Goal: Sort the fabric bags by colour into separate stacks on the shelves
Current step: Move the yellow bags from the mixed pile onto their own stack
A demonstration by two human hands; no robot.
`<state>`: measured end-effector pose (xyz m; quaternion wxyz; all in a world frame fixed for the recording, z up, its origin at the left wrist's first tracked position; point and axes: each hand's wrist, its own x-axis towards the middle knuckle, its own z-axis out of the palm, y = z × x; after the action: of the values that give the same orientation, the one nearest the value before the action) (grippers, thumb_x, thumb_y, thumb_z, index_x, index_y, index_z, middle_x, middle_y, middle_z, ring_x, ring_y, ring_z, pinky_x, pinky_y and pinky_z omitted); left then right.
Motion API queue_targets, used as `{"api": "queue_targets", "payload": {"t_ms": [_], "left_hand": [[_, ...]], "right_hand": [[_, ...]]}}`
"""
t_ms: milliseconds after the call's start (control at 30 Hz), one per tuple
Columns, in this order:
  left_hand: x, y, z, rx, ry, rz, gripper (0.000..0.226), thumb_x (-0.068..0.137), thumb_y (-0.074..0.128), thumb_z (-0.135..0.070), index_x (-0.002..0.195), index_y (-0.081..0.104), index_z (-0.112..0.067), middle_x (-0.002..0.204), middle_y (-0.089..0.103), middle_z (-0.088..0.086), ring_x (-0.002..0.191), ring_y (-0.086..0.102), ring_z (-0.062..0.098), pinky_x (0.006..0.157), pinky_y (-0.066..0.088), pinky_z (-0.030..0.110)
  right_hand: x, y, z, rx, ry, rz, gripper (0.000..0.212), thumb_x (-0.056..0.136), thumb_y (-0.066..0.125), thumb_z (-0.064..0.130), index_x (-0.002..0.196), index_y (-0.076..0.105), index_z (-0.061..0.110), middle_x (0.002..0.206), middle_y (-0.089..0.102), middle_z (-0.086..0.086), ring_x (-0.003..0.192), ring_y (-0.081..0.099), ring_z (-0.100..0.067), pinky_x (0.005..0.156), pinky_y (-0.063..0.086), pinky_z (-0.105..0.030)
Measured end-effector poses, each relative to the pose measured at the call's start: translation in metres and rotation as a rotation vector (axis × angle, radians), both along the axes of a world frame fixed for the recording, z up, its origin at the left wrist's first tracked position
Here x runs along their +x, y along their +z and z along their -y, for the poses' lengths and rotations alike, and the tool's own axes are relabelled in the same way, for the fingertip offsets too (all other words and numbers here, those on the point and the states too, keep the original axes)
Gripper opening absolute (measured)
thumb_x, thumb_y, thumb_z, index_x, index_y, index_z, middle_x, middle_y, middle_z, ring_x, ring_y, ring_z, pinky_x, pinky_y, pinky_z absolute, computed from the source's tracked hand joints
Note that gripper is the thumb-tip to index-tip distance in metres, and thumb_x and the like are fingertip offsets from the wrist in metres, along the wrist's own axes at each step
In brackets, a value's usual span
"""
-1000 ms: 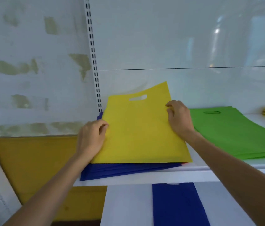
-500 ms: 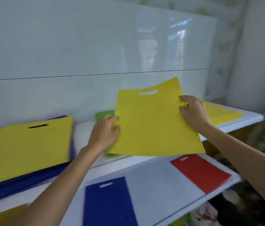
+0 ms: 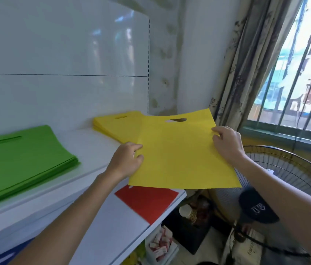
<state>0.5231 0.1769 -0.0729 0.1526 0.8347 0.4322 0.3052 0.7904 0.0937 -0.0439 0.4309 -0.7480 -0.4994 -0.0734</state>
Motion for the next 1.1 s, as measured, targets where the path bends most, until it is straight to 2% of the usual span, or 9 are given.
{"api": "queue_targets", "payload": {"t_ms": [133, 300, 567, 700, 833, 1000, 1033, 1100], "left_hand": [[0.028, 0.004, -0.034, 0.022, -0.014, -0.023, 0.042, 0.093, 0.051, -0.017, 0.133, 0.049, -0.009, 0.137, 0.047, 0.007, 0.126, 0.042, 0.021, 0.101, 0.031, 0.025], [0.061, 0.014, -0.094, 0.085, 0.020, 0.024, 0.039, 0.091, 0.053, -0.017, 0.130, 0.053, -0.010, 0.133, 0.051, 0.006, 0.123, 0.045, 0.020, 0.099, 0.031, 0.025], [0.085, 0.026, -0.158, 0.083, 0.062, 0.025, 0.037, 0.091, 0.055, -0.017, 0.127, 0.056, -0.011, 0.133, 0.052, 0.005, 0.122, 0.047, 0.020, 0.097, 0.034, 0.024], [0.073, 0.030, -0.180, 0.111, 0.209, 0.028, 0.037, 0.089, 0.057, -0.014, 0.125, 0.057, -0.008, 0.132, 0.053, 0.009, 0.121, 0.048, 0.023, 0.098, 0.033, 0.025], [0.051, 0.020, -0.184, 0.086, 0.398, 0.032, 0.037, 0.090, 0.057, -0.015, 0.126, 0.057, -0.010, 0.130, 0.054, 0.008, 0.119, 0.049, 0.024, 0.096, 0.035, 0.026], [0.046, 0.011, -0.178, 0.062, 0.628, 0.071, 0.037, 0.090, 0.055, -0.013, 0.126, 0.056, -0.010, 0.131, 0.053, 0.009, 0.120, 0.048, 0.025, 0.099, 0.034, 0.026], [0.048, 0.008, -0.176, 0.048, 0.664, 0.068, 0.038, 0.090, 0.055, -0.014, 0.127, 0.056, -0.010, 0.132, 0.053, 0.009, 0.121, 0.048, 0.025, 0.099, 0.033, 0.025], [0.051, 0.000, -0.175, 0.005, 0.713, 0.048, 0.040, 0.089, 0.056, -0.019, 0.128, 0.055, -0.010, 0.133, 0.052, 0.009, 0.123, 0.046, 0.024, 0.101, 0.032, 0.026]], "right_hand": [[0.031, -0.013, -0.032, -0.019, -0.020, -0.045, 0.038, 0.088, 0.046, 0.003, 0.124, 0.058, 0.005, 0.125, 0.057, -0.012, 0.115, 0.050, -0.028, 0.096, 0.038, -0.032], [0.062, -0.006, -0.090, -0.038, 0.008, -0.006, 0.041, 0.088, 0.046, 0.001, 0.127, 0.055, 0.005, 0.132, 0.052, -0.012, 0.121, 0.047, -0.029, 0.099, 0.036, -0.033], [0.098, -0.004, -0.180, -0.075, 0.066, 0.022, 0.042, 0.086, 0.045, -0.001, 0.127, 0.056, 0.007, 0.132, 0.052, -0.012, 0.123, 0.044, -0.029, 0.101, 0.034, -0.031], [0.089, 0.003, -0.240, -0.091, 0.211, 0.050, 0.039, 0.089, 0.043, -0.001, 0.124, 0.058, 0.009, 0.134, 0.052, -0.012, 0.124, 0.045, -0.029, 0.099, 0.033, -0.029], [0.071, 0.008, -0.305, -0.069, 0.447, 0.138, 0.035, 0.087, 0.047, -0.005, 0.119, 0.060, 0.003, 0.126, 0.056, -0.017, 0.115, 0.051, -0.032, 0.094, 0.032, -0.026], [0.046, 0.007, -0.359, -0.078, 0.677, 0.188, 0.036, 0.092, 0.044, -0.003, 0.126, 0.055, 0.002, 0.134, 0.050, -0.016, 0.122, 0.046, -0.030, 0.101, 0.032, -0.029], [0.044, 0.004, -0.367, -0.110, 0.710, 0.197, 0.038, 0.092, 0.044, -0.002, 0.129, 0.052, 0.003, 0.137, 0.047, -0.016, 0.126, 0.043, -0.029, 0.103, 0.030, -0.029], [0.042, -0.006, -0.386, -0.296, 0.764, 0.283, 0.045, 0.094, 0.043, 0.007, 0.138, 0.040, 0.005, 0.145, 0.035, -0.014, 0.134, 0.032, -0.028, 0.108, 0.025, -0.031]]}}
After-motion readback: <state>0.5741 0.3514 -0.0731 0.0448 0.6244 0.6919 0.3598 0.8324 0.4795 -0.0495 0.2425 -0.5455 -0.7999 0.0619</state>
